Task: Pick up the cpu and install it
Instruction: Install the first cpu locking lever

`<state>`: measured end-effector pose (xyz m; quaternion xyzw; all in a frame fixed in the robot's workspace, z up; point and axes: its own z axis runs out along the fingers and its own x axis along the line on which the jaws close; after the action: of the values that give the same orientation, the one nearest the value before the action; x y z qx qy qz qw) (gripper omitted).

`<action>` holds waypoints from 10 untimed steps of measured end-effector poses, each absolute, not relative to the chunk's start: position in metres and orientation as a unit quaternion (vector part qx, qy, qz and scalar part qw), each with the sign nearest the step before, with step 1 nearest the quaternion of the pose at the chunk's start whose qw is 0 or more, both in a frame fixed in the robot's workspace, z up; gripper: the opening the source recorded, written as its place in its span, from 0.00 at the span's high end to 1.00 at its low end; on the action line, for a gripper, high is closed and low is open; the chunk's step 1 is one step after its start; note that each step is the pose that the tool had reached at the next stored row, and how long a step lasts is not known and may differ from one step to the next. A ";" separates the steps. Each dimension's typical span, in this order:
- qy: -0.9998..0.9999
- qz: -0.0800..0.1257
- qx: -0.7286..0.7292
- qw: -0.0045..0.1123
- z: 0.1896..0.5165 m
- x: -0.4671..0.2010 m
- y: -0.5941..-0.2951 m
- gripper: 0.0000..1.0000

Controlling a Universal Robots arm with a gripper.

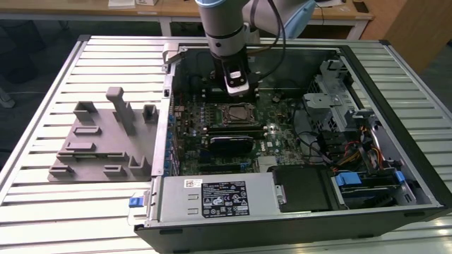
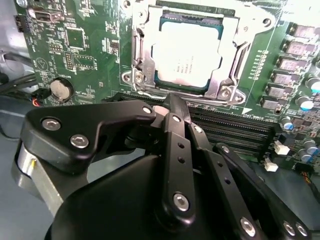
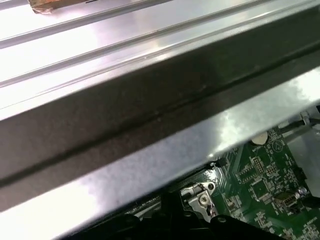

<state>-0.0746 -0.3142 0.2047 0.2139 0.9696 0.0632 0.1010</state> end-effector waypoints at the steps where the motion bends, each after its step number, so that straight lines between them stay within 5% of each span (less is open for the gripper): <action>1: 0.970 0.060 0.214 0.101 0.205 -0.074 -0.314 0.89; 10: 0.974 -0.009 0.208 0.094 0.206 -0.071 -0.314 0.89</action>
<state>-0.0706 -0.3143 0.2060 0.2075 0.9737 -0.0089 0.0935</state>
